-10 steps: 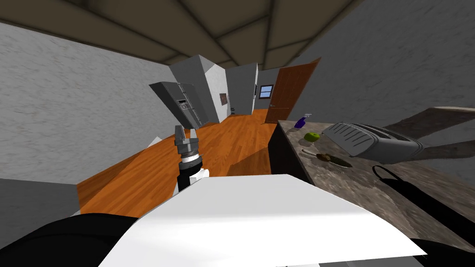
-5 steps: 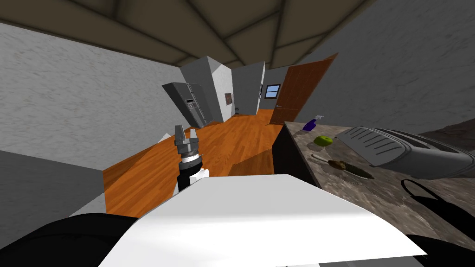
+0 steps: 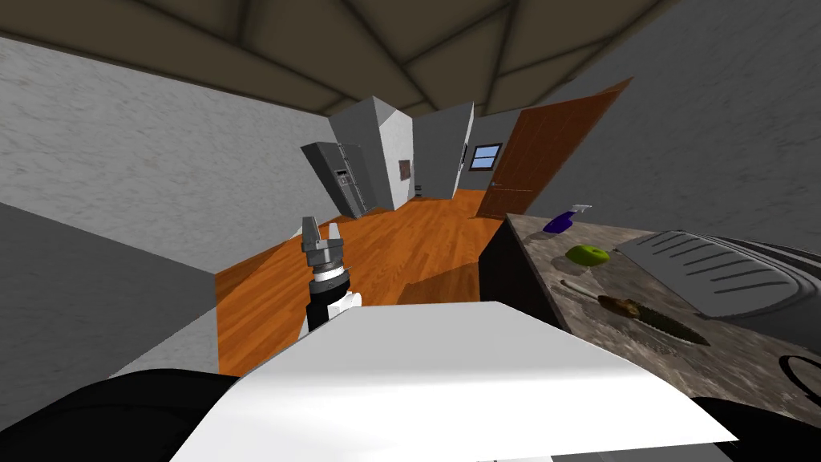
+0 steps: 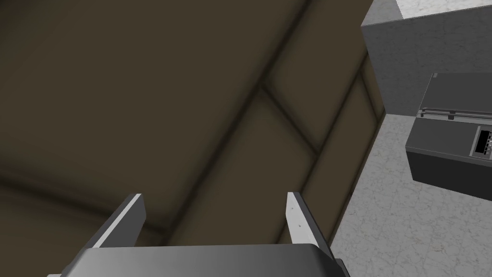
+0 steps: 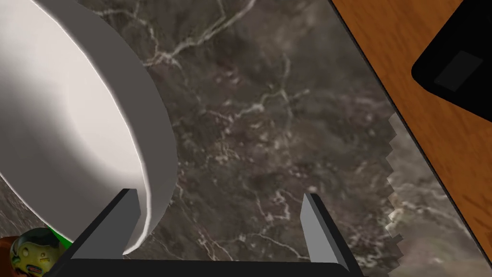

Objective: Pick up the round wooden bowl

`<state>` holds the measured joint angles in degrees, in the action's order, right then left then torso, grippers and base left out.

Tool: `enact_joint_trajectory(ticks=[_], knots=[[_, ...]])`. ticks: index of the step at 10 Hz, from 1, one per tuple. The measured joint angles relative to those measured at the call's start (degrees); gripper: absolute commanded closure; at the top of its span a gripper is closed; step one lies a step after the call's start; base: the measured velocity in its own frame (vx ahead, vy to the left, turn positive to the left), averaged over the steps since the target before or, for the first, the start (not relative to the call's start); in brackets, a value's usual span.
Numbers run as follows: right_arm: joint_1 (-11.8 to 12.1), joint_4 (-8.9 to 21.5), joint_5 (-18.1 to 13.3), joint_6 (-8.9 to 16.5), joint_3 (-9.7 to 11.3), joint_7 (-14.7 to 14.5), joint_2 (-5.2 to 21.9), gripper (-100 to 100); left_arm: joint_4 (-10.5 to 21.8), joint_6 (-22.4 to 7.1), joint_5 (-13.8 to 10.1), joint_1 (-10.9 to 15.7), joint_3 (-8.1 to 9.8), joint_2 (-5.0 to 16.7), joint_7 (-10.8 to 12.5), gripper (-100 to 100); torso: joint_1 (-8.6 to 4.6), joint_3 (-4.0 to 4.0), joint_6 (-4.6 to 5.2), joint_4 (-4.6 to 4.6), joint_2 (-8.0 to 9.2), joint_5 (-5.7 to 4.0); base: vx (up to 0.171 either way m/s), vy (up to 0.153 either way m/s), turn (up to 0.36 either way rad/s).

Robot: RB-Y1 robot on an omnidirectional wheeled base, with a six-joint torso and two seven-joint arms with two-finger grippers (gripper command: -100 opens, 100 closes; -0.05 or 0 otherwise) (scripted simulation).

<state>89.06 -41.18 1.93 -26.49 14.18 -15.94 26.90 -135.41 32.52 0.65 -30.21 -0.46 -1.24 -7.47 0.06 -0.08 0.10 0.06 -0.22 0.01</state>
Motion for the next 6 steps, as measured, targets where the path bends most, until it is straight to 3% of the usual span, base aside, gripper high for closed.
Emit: enact_joint_trajectory(ticks=[1, 2, 3, 4, 5, 6], knots=[[1.52, -0.41, 0.42, -0.99, 0.06, -0.78, -1.30, -100, 0.00, 0.00, 0.00, -0.01, 0.01, 0.00, 0.00, 0, -0.04, 0.00, 0.04, 0.01, -0.01, -0.01, 0.008, 0.000, -0.017], [0.80, 1.50, 0.49, -2.19, 0.23, -0.88, -2.53, -100, 0.00, 0.00, 0.00, -0.01, 0.01, 0.00, 0.00, 0, -0.08, 0.03, 0.05, 0.04, 0.03, -0.03, 0.003, 0.001, -0.026], [0.29, 3.72, 0.49, -3.22, 0.28, -0.92, -3.19, -100, 0.00, 0.00, 0.00, -0.01, 0.01, 0.00, 0.00, 0, -0.10, 0.04, 0.04, 0.03, 0.07, -0.03, 0.028, 0.036, 0.302], [0.04, 3.36, 2.06, -4.03, 1.57, -1.86, -4.03, -100, 0.00, 0.00, 0.00, 0.00, 0.00, 0.00, 0.00, 0, -0.04, 0.01, -0.04, 0.04, -0.01, -0.03, 0.021, 0.029, 0.381], [-3.27, 9.28, 2.90, -6.66, 2.47, -3.24, -6.17, -100, 0.00, 0.00, 0.00, 0.00, 0.00, 0.00, 0.00, 0, -0.15, 0.13, -0.22, 0.36, -0.09, -0.15, 0.018, 0.008, 0.216], [-3.57, 12.36, 3.21, -9.17, 2.45, -4.64, -8.23, -100, 0.00, 0.00, 0.00, -0.01, 0.01, 0.00, 0.00, 0, -0.25, 0.17, -0.18, 0.41, -0.06, -0.19, 0.019, -0.001, 0.028]])
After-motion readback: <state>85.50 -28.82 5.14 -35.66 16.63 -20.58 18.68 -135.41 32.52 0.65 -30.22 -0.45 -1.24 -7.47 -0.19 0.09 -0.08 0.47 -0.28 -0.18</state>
